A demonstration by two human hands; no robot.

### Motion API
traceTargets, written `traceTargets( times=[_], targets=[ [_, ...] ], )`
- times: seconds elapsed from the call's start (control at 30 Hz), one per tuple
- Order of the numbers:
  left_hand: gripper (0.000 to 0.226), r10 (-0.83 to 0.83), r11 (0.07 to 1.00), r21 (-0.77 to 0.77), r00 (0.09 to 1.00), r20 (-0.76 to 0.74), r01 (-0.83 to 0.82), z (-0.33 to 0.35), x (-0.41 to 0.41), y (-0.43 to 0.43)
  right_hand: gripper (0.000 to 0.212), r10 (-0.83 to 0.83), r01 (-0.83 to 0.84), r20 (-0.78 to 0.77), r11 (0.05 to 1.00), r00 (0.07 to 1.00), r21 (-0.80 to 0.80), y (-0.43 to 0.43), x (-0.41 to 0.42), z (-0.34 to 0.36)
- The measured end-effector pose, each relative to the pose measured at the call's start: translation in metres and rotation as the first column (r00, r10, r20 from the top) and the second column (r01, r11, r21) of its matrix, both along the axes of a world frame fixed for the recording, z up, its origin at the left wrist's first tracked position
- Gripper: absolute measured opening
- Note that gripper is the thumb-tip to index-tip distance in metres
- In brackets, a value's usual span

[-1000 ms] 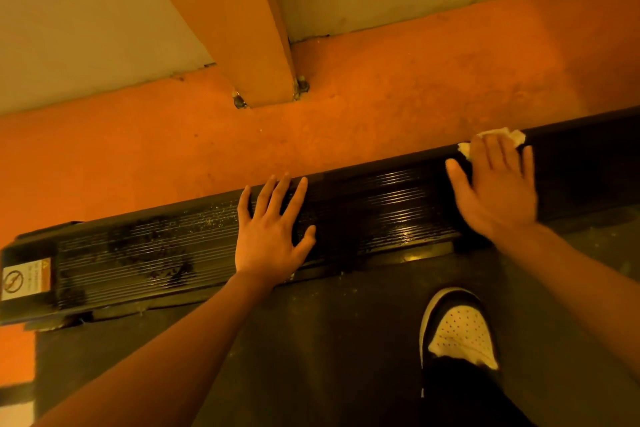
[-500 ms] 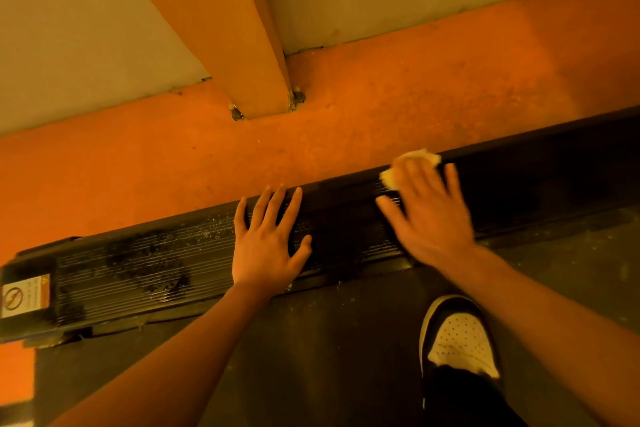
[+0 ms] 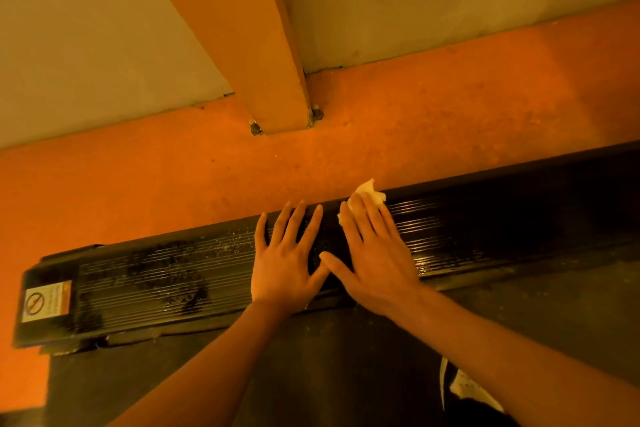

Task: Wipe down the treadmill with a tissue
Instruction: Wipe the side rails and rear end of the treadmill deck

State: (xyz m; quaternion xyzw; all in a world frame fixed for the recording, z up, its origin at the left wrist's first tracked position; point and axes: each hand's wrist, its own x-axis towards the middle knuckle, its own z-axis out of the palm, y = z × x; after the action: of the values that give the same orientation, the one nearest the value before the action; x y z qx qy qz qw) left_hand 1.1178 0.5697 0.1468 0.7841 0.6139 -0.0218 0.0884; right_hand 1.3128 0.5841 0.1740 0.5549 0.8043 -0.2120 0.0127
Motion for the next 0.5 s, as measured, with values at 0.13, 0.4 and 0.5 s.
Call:
traceTargets(
  times=[0.13, 0.4, 0.5],
  targets=[
    [0.076, 0.005, 1.0, -0.009, 1.0, -0.006, -0.005, 0.001, 0.0, 0.0, 0.089, -0.066, 0.062, 0.078, 0.997, 0.995, 0.056, 0.005, 0.062, -0.006],
    [0.075, 0.011, 1.0, -0.002, 1.0, 0.002, -0.011, 0.001, 0.001, 0.0, 0.102, -0.471, 0.475, 0.155, 0.88, 0.868, 0.013, 0.012, 0.127, -0.002],
    [0.075, 0.012, 1.0, -0.002, 1.0, -0.007, -0.012, 0.002, 0.002, 0.0, 0.103, -0.312, 0.314, 0.091, 0.949, 0.946, -0.008, 0.002, 0.066, 0.003]
  ],
)
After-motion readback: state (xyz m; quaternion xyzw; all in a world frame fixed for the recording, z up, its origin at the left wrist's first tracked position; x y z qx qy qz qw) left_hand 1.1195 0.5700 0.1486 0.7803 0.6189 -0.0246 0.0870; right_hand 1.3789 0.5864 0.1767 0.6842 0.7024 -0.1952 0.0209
